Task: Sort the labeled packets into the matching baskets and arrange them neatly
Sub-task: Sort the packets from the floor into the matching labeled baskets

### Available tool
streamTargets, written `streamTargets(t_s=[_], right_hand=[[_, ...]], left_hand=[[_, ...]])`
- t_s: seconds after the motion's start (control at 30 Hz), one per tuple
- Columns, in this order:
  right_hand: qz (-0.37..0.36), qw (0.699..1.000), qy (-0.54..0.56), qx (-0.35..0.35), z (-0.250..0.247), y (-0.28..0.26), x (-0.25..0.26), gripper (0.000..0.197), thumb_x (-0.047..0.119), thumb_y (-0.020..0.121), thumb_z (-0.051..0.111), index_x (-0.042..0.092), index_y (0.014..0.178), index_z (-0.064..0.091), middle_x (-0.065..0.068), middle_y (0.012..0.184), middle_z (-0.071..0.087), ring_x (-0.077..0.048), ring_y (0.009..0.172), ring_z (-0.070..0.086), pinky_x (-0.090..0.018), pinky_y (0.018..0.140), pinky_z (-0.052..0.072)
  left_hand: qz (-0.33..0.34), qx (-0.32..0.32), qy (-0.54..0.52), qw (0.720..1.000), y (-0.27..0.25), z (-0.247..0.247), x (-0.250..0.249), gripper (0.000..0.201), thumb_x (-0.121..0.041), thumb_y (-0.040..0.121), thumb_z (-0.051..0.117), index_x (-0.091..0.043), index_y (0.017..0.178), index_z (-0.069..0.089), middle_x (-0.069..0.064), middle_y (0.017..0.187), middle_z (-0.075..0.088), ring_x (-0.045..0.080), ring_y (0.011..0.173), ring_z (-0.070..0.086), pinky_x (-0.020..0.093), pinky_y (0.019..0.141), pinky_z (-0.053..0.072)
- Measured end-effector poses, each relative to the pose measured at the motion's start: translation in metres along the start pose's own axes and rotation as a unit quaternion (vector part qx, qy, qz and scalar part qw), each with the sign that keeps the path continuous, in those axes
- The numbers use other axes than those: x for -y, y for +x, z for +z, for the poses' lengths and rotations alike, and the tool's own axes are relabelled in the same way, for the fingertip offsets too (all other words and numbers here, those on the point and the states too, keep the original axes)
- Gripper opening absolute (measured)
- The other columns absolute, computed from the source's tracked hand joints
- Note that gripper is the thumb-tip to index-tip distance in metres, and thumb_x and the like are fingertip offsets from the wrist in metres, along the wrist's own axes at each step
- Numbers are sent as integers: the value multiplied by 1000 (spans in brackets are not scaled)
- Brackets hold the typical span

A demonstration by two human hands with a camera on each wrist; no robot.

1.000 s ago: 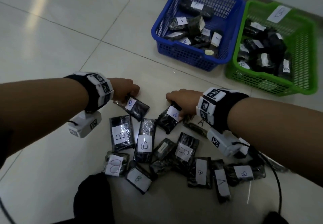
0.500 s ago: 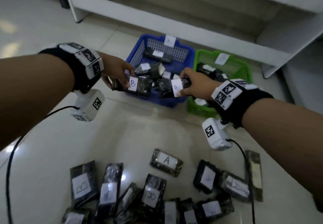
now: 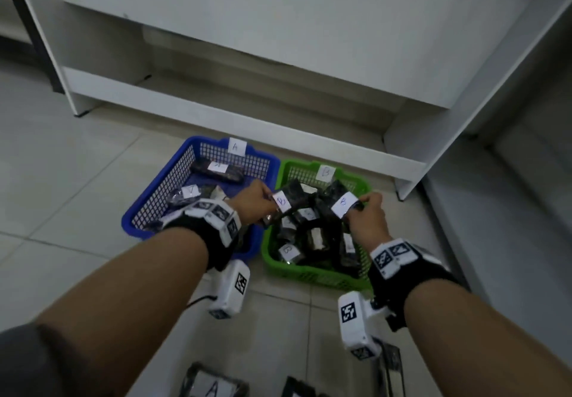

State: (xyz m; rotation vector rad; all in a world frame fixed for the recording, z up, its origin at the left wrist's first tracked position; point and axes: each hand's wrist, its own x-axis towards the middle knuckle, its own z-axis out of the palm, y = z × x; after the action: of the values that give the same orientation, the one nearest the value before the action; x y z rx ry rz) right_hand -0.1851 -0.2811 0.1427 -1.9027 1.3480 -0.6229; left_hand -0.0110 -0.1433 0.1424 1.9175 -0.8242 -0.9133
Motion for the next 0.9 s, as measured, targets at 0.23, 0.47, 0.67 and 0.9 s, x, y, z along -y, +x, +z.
streamTargets(t_s=[0.23,0.47,0.67,0.9], right_hand=[[17,998,37,-43,24,0,3,24,3,84,56,11,102,42,-19,102,58,-35,85,59,-38,65,44],[32,998,26,-47,26,0,-16,26,3,84,59,15,99,42,-15,101,59,-34,83,60,-41,69,51],[53,981,-139,124,18,-3,-50,17,9,87,56,15,96,43,-10,88,55,-27,80,54,-35,71,46],[6,882,-423,208,9,-9,-66,32,24,94,43,19,125,52,-10,126,57,-31,118,51,-36,96,41]], left_hand=[[-5,-81,-16,997,19,12,31,23,3,87,56,-8,102,41,13,101,58,24,81,59,31,63,54],[23,-107,-10,994,29,28,53,27,-5,86,62,-15,104,45,14,109,61,29,95,62,42,81,54],[92,-4,173,981,26,57,49,24,-14,85,60,-13,108,51,9,101,62,25,91,60,32,74,50],[130,-35,507,852,23,78,60,21,-22,92,49,-18,111,56,4,108,60,25,120,37,50,106,16]])
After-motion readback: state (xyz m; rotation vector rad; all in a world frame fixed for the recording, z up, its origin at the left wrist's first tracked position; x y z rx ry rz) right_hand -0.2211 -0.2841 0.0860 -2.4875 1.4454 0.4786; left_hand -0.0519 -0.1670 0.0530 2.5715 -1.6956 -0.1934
